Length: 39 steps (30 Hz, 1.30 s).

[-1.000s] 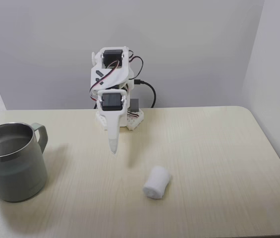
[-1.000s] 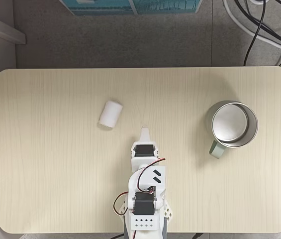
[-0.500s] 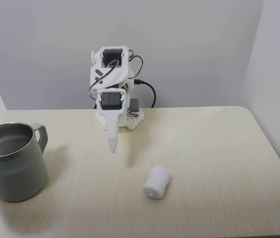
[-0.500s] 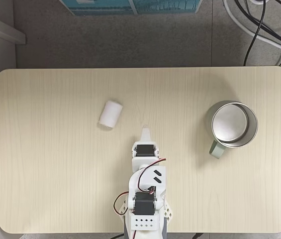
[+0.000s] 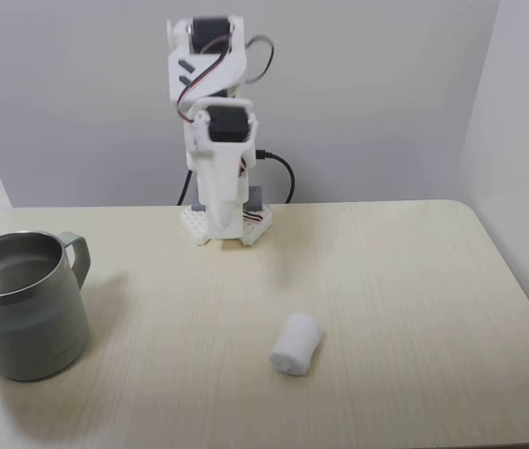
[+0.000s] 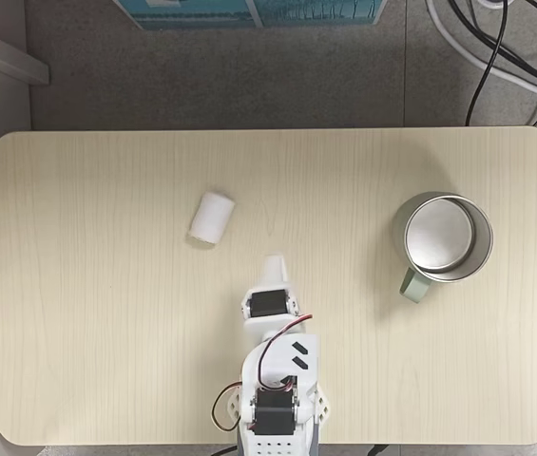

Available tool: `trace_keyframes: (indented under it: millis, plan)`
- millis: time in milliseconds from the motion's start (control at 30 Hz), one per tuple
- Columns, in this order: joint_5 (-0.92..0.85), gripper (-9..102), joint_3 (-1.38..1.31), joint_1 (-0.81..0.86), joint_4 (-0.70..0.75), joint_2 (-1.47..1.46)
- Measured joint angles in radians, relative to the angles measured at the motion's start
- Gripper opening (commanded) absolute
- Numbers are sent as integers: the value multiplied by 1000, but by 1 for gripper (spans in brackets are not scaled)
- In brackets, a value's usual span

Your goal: Grasp a dressing and put it in the cup.

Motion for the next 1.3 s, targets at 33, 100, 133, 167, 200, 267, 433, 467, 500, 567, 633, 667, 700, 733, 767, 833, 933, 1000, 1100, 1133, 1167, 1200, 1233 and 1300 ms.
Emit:
trace_keyframes:
  millis: [33,100,133,167,200,267,433,467,500,567,633,667,700,733,767,833,933,1000,1100,1133,1167,1200,1233,1300]
  plan:
    - [-31,11,58,-9,32,72]
    - [-100,16,181,-23,100,239]
    - [-133,18,235,-32,130,321]
    - [-160,20,282,-41,153,397]
    - [-187,22,324,-48,169,469]
    - [-236,24,387,-69,196,607]
    - [-301,27,439,-150,196,888]
    - [-308,27,439,-166,179,927]
    - [-313,27,436,-179,149,957]
    - [-314,28,413,-204,92,1003]
    - [-316,28,399,-229,31,1054]
    - [-310,28,399,-239,-2,1083]
    - [-308,28,399,-252,-15,1114]
    - [-307,28,399,-262,-21,1147]
    - [-304,28,399,-270,-43,1178]
    - [-296,28,399,-282,-80,1232]
    - [-296,28,399,-278,-100,1285]
    - [-293,28,399,-275,-118,1302]
    - [-293,26,399,-278,-129,1308]
    - [-293,24,399,-279,-126,1308]
    - [-293,18,399,-279,-129,1308]
    - [-293,12,399,-279,-129,1308]
    - [-293,6,399,-279,-129,1308]
    - [-293,1,399,-278,-130,1308]
